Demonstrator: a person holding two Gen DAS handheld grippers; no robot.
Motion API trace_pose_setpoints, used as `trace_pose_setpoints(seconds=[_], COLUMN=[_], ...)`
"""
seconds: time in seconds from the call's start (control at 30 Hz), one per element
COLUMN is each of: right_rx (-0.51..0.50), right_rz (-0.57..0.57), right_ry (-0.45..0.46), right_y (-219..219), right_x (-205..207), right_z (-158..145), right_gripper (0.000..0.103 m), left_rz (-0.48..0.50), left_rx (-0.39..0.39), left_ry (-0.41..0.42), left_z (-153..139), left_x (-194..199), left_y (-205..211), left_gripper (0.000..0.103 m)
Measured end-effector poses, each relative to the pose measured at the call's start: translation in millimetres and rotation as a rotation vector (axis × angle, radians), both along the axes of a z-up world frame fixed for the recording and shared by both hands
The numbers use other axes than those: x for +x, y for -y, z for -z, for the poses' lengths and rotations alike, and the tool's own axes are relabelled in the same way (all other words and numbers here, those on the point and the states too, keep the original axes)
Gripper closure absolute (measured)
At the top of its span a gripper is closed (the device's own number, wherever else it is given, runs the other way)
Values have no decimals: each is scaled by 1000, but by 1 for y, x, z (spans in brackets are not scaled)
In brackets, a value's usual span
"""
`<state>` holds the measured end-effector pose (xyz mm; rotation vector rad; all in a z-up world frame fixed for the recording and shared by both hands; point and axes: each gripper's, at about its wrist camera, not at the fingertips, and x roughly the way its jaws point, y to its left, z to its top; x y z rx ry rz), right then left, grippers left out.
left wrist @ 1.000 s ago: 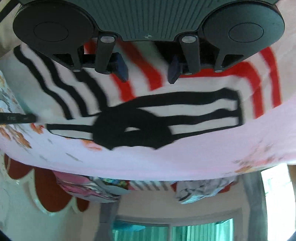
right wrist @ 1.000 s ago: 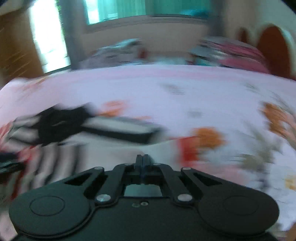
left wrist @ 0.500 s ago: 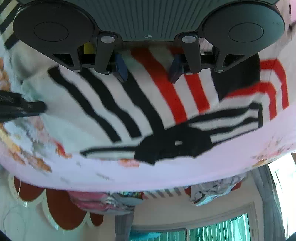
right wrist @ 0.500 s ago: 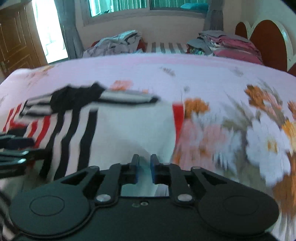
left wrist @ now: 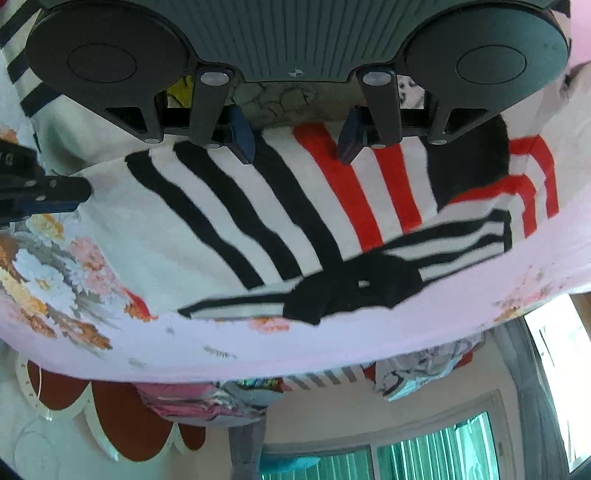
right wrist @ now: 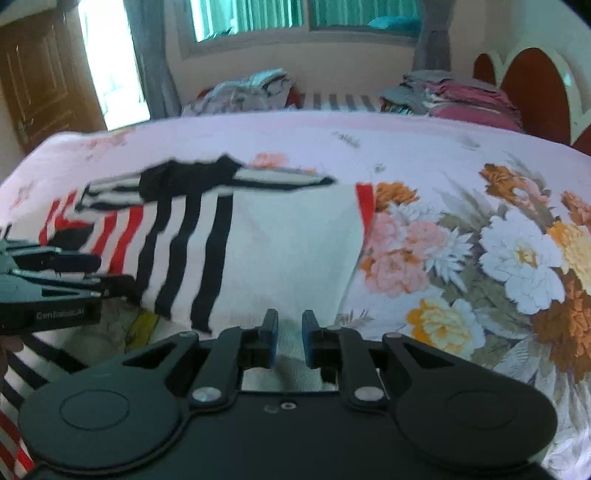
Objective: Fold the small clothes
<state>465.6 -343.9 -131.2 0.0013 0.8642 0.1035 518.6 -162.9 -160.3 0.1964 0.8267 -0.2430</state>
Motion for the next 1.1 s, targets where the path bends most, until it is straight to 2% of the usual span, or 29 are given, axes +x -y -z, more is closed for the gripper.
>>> trace_pose_setpoints(seconds=[0.2,0.23,0.27,0.3,0.33,0.4,0.5,0.53,0.57,0.63,0.73,0.8,0.93,1.0,1.1], right_rx=[11,18,21,21,22,39,54,57,63,78,80,73,89,111,107], right_rz=[-16,-16,-15,-13,-11,-6,12,19,24,37,42,50,98,138,190], right_ry=[12,21,28,38,50,67,72,74,76,73,61,45,28,29,24], right_y=[-2,-2,-3,-5,-7,-12,-23,-28,-33,-46,-68,-82,-102,-106,-110], right_x=[0,-1,-1,-1,-2,-2,1,2,2,3,7,11,22,27,35], right_z=[-5,-8,-11,-15,-18,-24,-30,-32,-33,-34,-31,-27,-25,-28,-29], right_gripper=[87,87,86,80,73,66,68,67,67,67,68,68,68,69,69], left_rz=[-33,-46,-73,-103,-137,-206,-326,-375,-432,-578,-805,-910,-1022,-1032,-1030], left_rx=[15,16,13,3,-16,-59,-91,-107,-130,-182,-271,-307,-422,-466,-487], left_ry=[11,19,29,43,66,88,99,99,105,103,101,107,110,126,143], left_z=[-4,-7,-11,-15,-20,-29,-31,-30,-28,-22,-9,-1,17,23,27], left_x=[-5,-6,-8,-10,-14,-22,-34,-39,-44,-57,-78,-88,-94,-90,-79], left_y=[-1,-5,-13,-23,-36,-71,-140,-166,-196,-264,-359,-408,-475,-494,-507], left_gripper=[53,47,37,15,6,6,6,10,13,28,33,33,33,33,35])
